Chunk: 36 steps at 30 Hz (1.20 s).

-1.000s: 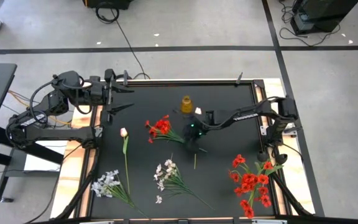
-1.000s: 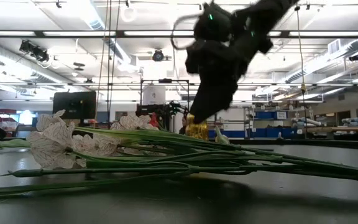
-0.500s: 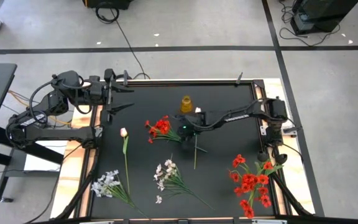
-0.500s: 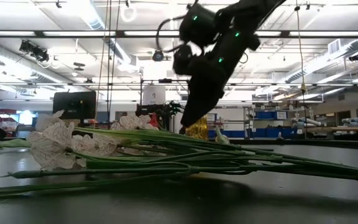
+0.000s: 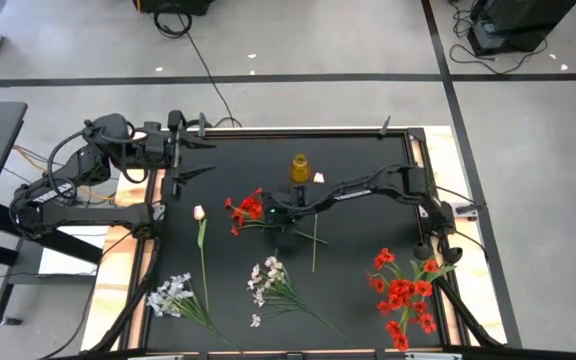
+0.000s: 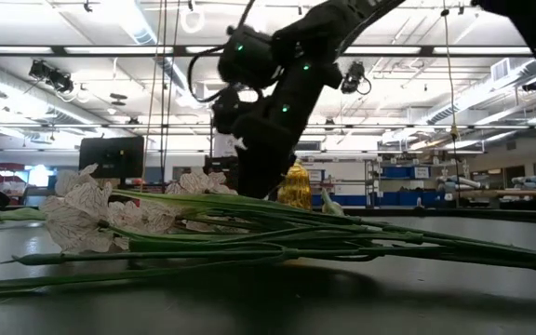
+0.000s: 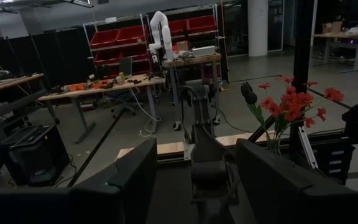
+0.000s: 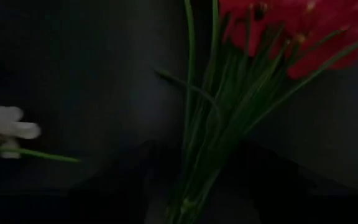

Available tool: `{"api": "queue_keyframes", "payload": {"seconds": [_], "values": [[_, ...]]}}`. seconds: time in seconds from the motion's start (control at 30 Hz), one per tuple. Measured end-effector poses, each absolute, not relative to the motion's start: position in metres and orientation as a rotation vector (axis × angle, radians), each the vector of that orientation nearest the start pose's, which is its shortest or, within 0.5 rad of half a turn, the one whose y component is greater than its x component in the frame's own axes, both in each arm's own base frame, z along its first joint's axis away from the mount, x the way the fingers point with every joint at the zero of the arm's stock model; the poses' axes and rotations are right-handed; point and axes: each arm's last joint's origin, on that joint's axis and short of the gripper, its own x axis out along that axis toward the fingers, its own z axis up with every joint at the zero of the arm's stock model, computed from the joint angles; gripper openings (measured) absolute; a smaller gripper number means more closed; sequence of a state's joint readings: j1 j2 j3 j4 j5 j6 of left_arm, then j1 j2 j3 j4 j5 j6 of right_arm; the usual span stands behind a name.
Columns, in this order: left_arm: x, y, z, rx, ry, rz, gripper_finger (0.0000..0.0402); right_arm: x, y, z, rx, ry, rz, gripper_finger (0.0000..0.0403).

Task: Sort flowers into vase by color
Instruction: Put the red flowers into the transparent vase

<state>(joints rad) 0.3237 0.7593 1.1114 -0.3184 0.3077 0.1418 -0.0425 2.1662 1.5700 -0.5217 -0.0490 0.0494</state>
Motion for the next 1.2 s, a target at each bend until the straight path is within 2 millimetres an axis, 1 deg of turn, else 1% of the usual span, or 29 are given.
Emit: {"api": "queue_keyframes", "payload": {"seconds": [0.1, 0.2, 0.33, 0.43, 0.53, 0.6, 0.77, 0.83, 0.9, 1.03, 1.13, 1.2], "values": [[0.129, 0.034, 0.429, 0.152, -0.031, 0.018, 0.0224, 0.451, -0.018, 0.142, 0.091, 1.184, -0.031, 0.0238], [0.129, 0.034, 0.429, 0.152, -0.031, 0.018, 0.0224, 0.453, -0.019, 0.146, 0.060, 1.217, -0.050, 0.0238], [0.129, 0.034, 0.429, 0.152, -0.031, 0.018, 0.0224, 0.459, -0.017, 0.153, 0.016, 1.178, -0.039, 0.0242], [0.129, 0.034, 0.429, 0.153, -0.031, 0.018, 0.0224, 0.466, -0.017, 0.158, 0.013, 1.103, -0.029, 0.0248], [0.129, 0.034, 0.429, 0.153, -0.031, 0.018, 0.0224, 0.470, -0.017, 0.149, 0.013, 1.099, -0.022, 0.0249], [0.129, 0.034, 0.429, 0.153, -0.031, 0.018, 0.0224, 0.470, -0.017, 0.138, 0.018, 1.126, -0.019, 0.0247], [0.129, 0.034, 0.429, 0.153, -0.031, 0.018, 0.0224, 0.471, -0.018, 0.133, 0.018, 1.143, -0.023, 0.0233], [0.129, 0.034, 0.429, 0.153, -0.031, 0.018, 0.0224, 0.471, -0.018, 0.132, 0.007, 1.143, -0.037, 0.0214], [0.129, 0.034, 0.429, 0.152, -0.031, 0.018, 0.0224, 0.471, -0.017, 0.133, 0.001, 1.139, -0.042, 0.0182], [0.129, 0.034, 0.429, 0.152, -0.031, 0.018, 0.0224, 0.471, -0.021, 0.133, 0.046, 1.134, -0.018, 0.0093], [0.129, 0.034, 0.429, 0.153, -0.031, 0.018, 0.0224, 0.471, -0.026, 0.133, 0.119, 1.121, 0.037, 0.0028], [0.129, 0.034, 0.429, 0.153, -0.031, 0.018, 0.0224, 0.472, -0.029, 0.134, 0.187, 1.113, 0.031, 0.0017]]}}
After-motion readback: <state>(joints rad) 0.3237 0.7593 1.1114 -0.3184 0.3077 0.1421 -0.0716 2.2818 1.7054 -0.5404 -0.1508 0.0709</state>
